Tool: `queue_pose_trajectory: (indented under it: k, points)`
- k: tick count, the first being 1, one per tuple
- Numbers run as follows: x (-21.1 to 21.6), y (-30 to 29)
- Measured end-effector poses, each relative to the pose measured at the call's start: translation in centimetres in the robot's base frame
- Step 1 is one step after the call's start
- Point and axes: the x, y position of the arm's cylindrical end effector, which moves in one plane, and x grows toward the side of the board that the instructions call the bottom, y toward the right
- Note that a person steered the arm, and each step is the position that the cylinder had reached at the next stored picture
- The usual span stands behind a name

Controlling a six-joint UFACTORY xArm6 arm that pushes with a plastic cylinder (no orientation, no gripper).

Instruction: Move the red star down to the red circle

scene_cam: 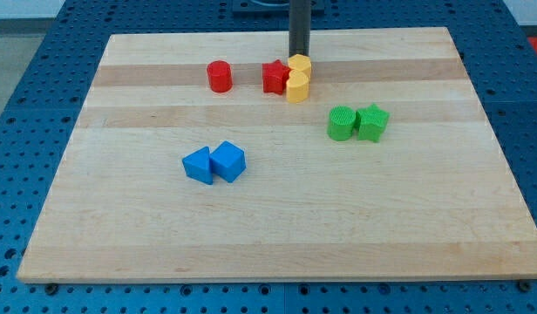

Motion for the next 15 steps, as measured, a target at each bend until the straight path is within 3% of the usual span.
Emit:
queue_pose_trajectory:
  k: [3, 7, 10, 12, 14, 15]
  points:
    - [2.4, -0.6]
    - [4.9, -11.1]
    - [6.3, -13.2]
    - [8.5, -18.9]
    - [13.0, -17.2]
    - [13.7, -12.8]
